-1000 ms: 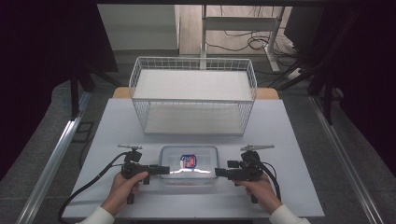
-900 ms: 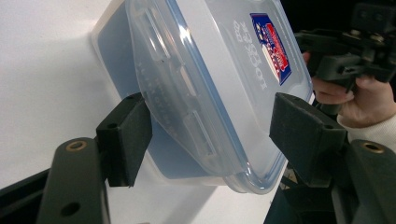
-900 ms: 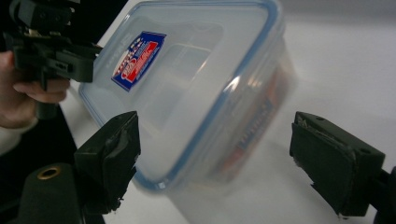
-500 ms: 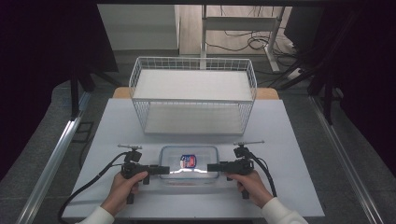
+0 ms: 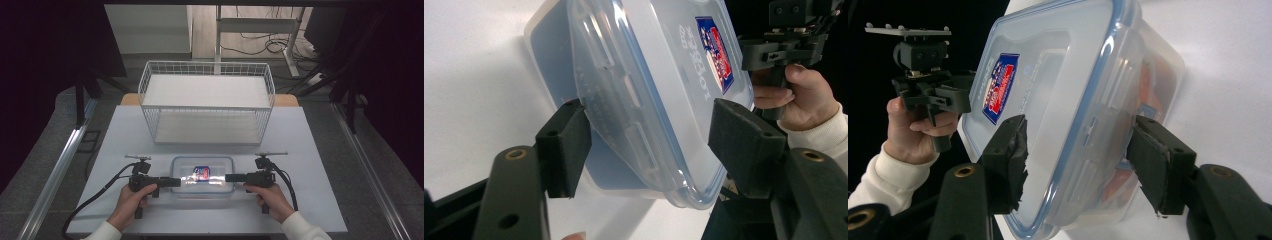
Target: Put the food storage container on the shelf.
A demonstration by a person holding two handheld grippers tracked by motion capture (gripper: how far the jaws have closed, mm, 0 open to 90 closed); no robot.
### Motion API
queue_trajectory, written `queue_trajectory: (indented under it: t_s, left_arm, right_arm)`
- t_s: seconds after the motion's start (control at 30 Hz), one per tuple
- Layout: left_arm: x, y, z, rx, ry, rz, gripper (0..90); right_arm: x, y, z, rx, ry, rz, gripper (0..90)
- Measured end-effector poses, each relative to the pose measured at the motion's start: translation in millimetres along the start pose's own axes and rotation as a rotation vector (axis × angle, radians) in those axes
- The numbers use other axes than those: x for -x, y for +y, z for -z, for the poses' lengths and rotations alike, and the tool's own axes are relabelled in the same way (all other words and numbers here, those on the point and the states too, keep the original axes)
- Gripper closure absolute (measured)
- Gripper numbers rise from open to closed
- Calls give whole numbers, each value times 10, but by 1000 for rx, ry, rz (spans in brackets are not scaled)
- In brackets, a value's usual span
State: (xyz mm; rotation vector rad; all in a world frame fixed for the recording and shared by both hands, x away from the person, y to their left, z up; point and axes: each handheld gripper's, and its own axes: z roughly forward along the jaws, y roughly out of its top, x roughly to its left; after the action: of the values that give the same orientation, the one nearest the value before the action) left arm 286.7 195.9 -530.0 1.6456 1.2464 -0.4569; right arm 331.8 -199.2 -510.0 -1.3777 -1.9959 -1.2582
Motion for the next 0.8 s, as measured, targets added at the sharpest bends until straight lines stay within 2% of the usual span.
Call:
queue_trajectory:
  t_s: [0.07,0.13,0.3,0.47,0.8]
  left_arm:
    - [-18,-6,24,4,-16,7,394]
    - [-8,-13,40,8,-13,-1,407]
    - [28,-20,79,23,-8,-16,446]
    - [58,-27,90,31,5,-20,453]
    - [117,28,121,42,34,-42,501]
  right_arm:
    - [-7,-11,8,9,4,-2,435]
    - [-20,-17,11,16,3,8,445]
    - [-49,-29,37,20,2,0,478]
    - [-70,-32,45,23,-3,-2,484]
    - [-120,27,64,38,-24,28,512]
